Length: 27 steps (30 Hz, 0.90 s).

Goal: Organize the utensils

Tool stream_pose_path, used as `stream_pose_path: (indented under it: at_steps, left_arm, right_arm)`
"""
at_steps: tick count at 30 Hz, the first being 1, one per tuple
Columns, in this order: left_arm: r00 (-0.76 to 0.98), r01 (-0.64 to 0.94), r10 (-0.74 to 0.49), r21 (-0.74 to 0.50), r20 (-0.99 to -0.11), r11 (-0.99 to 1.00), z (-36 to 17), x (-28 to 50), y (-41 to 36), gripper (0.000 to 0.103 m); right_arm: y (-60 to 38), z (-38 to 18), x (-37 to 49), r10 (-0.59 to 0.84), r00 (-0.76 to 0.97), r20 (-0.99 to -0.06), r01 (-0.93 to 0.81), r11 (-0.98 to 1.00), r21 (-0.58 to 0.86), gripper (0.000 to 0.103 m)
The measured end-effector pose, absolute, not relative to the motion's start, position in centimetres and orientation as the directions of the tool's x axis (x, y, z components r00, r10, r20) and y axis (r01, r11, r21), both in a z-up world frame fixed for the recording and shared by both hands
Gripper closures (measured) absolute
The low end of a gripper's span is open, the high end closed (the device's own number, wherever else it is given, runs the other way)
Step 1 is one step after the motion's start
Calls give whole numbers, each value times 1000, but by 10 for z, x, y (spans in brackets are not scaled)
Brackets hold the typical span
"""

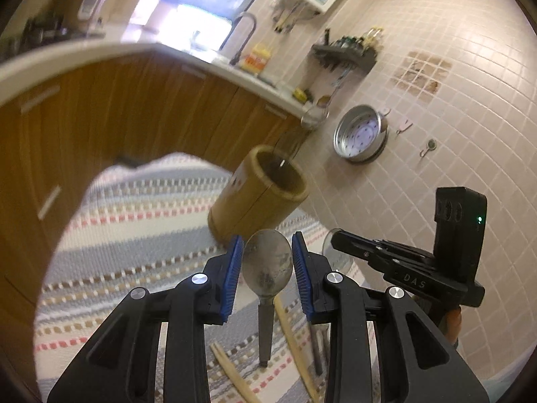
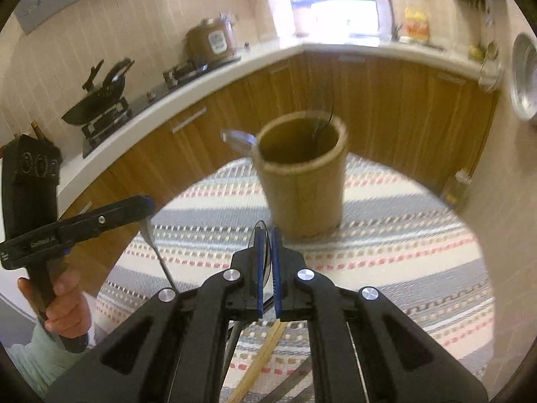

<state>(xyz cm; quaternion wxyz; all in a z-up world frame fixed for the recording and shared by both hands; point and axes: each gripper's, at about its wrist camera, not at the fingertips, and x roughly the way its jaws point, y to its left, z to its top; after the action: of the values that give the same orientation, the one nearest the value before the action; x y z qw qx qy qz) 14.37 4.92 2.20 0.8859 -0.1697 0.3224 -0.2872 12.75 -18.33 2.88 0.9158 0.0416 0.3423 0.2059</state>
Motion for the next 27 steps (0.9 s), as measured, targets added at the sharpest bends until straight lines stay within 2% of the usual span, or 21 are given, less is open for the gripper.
stream_pose_path:
  at_steps: [5,15,20,27]
  left_arm:
    - [714,405,-573,-430,-403,807,58,135,47,75]
    - [799,436,-538,-357,-269,826,130,147,33,75]
    - [827,442,-524,-340,-205,830,153,162,27,75]
    - [835,464,-527,-314,-158,829,169,194,9,75]
  right_arm:
    - [-196,58,114,342,789,-511,-297,940,170,100]
    - [-226,107,125,265,902,-341,-198,956,218,100]
    - [-234,126,146,223,936,-273,-157,957,244,100]
    - [-225,138,177,103,979,-176,-71,981,179,100]
